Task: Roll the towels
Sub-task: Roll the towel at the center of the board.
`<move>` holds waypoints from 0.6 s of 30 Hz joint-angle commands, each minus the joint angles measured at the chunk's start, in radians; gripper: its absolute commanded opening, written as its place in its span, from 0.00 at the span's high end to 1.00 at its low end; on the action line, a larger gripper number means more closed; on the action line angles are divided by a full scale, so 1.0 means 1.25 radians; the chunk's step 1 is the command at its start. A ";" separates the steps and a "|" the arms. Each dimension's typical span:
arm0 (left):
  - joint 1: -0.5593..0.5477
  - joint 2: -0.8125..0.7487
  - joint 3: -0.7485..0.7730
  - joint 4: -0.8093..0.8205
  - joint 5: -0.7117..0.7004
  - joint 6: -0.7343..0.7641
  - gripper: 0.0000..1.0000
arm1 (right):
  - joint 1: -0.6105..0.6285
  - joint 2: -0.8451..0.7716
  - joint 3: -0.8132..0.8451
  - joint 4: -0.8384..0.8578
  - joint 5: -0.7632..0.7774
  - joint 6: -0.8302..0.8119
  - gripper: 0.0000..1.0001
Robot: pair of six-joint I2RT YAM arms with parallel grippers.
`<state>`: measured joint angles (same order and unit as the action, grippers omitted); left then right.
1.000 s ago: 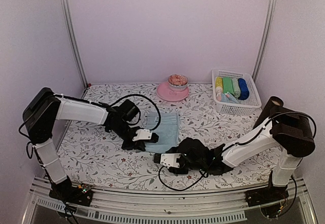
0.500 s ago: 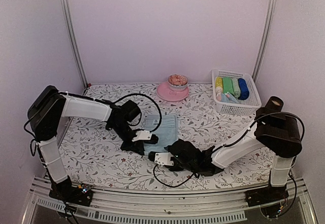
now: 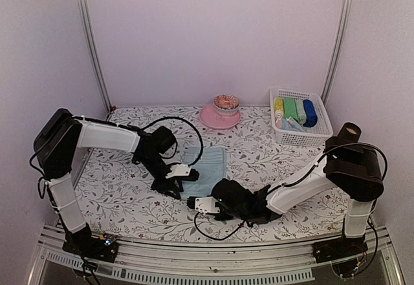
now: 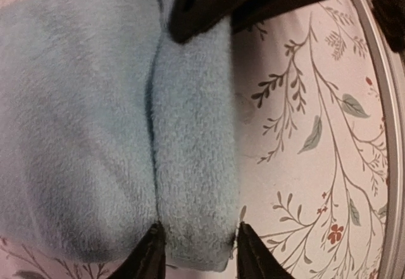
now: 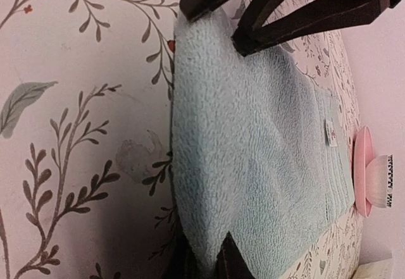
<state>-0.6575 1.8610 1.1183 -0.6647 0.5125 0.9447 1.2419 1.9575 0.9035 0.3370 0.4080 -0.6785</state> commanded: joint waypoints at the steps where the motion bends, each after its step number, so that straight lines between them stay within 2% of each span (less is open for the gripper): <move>1: 0.034 -0.097 -0.055 0.087 -0.030 -0.029 0.53 | -0.016 0.001 0.050 -0.129 -0.104 0.078 0.92; 4: 0.041 -0.177 -0.122 0.177 -0.061 -0.042 0.42 | -0.047 -0.016 0.079 -0.210 -0.192 0.133 0.93; 7: 0.043 -0.273 -0.214 0.288 -0.078 -0.043 0.38 | -0.090 -0.024 0.120 -0.288 -0.292 0.192 0.93; 12: 0.044 -0.397 -0.349 0.450 -0.095 -0.035 0.38 | -0.146 -0.007 0.198 -0.396 -0.434 0.261 0.94; 18: 0.027 -0.483 -0.462 0.576 -0.135 -0.001 0.45 | -0.202 0.042 0.295 -0.514 -0.609 0.316 0.93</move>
<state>-0.6151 1.3064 0.6071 -0.1177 0.3897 0.9115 1.0275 1.9617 1.1965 -0.1616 -0.1482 -0.3672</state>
